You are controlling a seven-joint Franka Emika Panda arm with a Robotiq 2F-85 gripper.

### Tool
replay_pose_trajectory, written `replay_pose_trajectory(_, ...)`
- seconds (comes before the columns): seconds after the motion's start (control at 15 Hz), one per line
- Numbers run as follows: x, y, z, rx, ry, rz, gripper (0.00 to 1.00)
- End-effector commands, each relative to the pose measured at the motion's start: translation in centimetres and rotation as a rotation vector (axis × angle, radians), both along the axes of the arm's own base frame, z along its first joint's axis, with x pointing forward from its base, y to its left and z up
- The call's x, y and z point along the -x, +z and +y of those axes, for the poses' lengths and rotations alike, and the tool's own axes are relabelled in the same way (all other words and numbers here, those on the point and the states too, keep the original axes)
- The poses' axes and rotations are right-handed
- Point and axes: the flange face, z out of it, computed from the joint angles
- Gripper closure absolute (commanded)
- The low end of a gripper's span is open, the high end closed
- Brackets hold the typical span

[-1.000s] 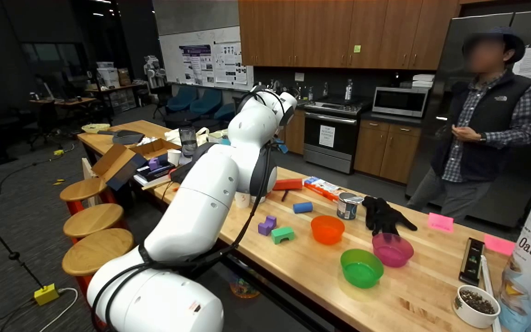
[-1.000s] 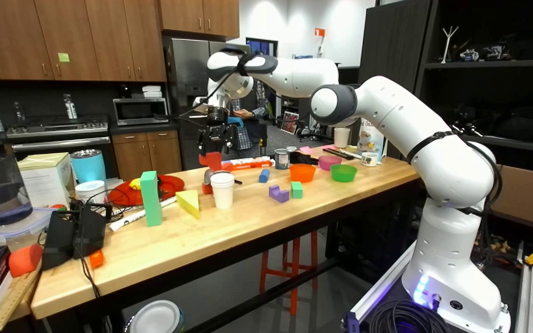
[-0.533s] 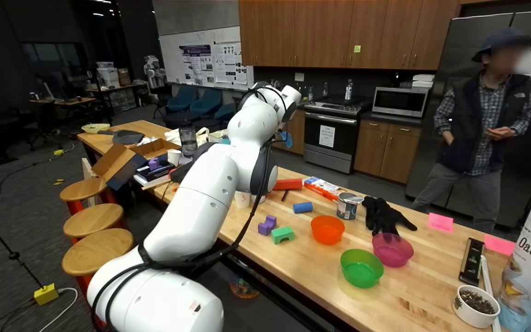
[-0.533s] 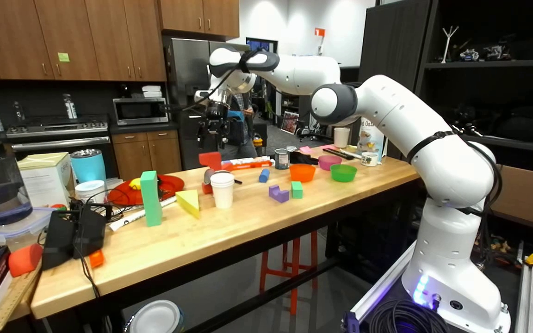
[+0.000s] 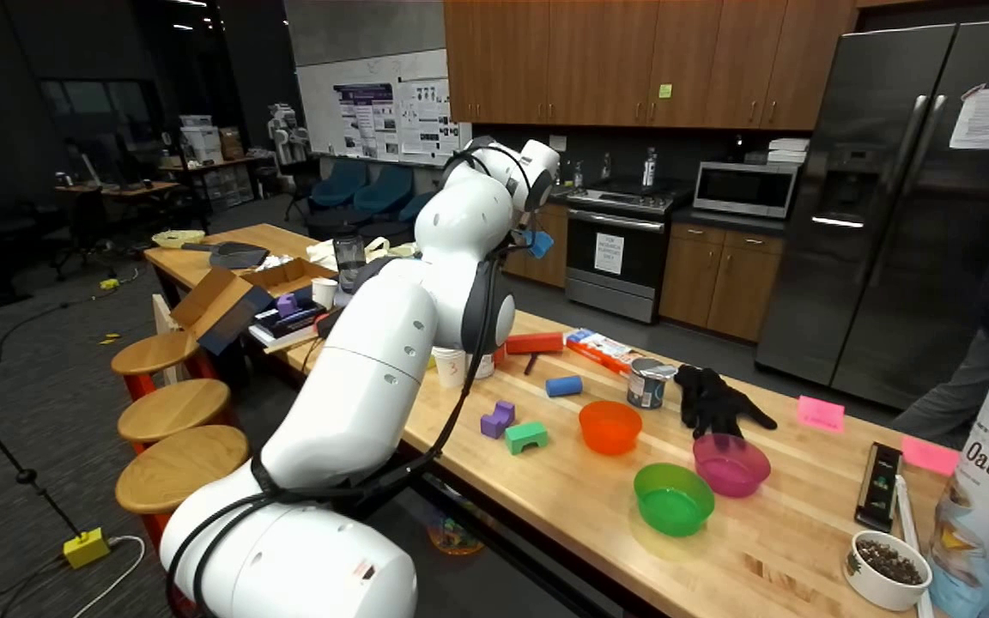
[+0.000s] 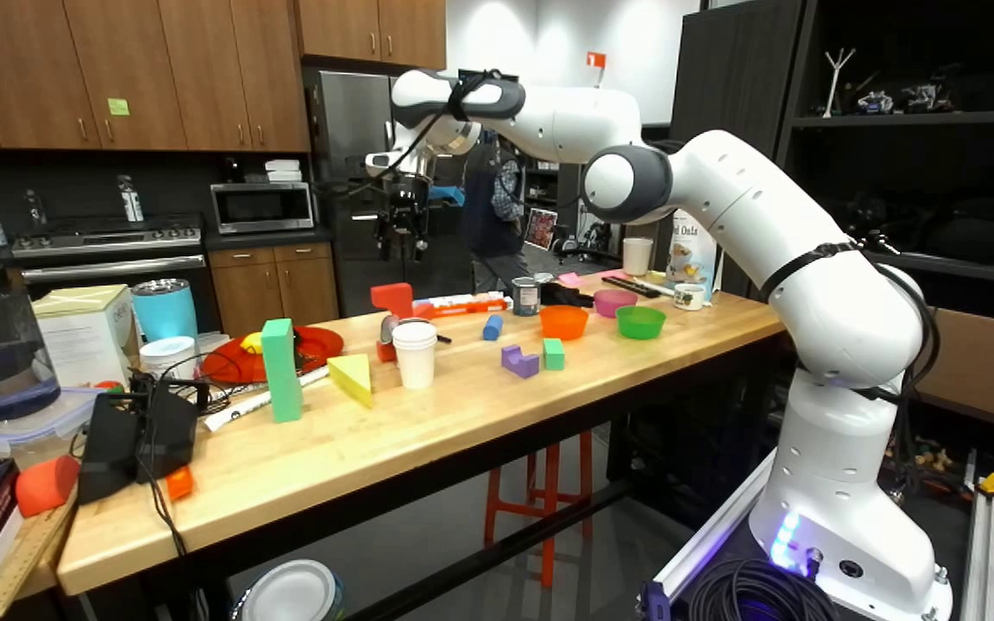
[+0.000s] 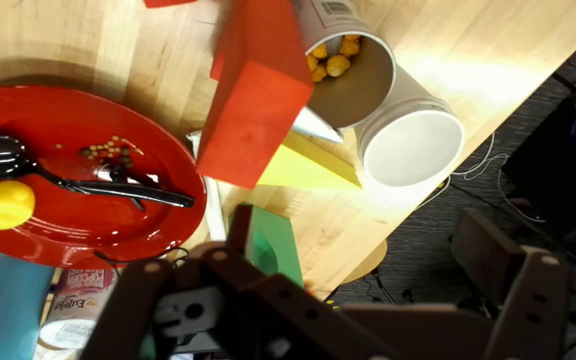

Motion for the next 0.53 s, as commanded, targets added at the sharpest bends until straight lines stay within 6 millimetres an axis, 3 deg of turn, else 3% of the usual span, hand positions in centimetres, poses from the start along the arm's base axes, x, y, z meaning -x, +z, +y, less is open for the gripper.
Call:
replay_pose_trajectory(0.0, 1.26, -0.42, -0.03, 0.042, -0.077, 0.119, 0.00)
replay_pose_trajectory(0.47, 0.99, -1.27, -0.34, 0.074, -0.278, 0.199, 0.00)
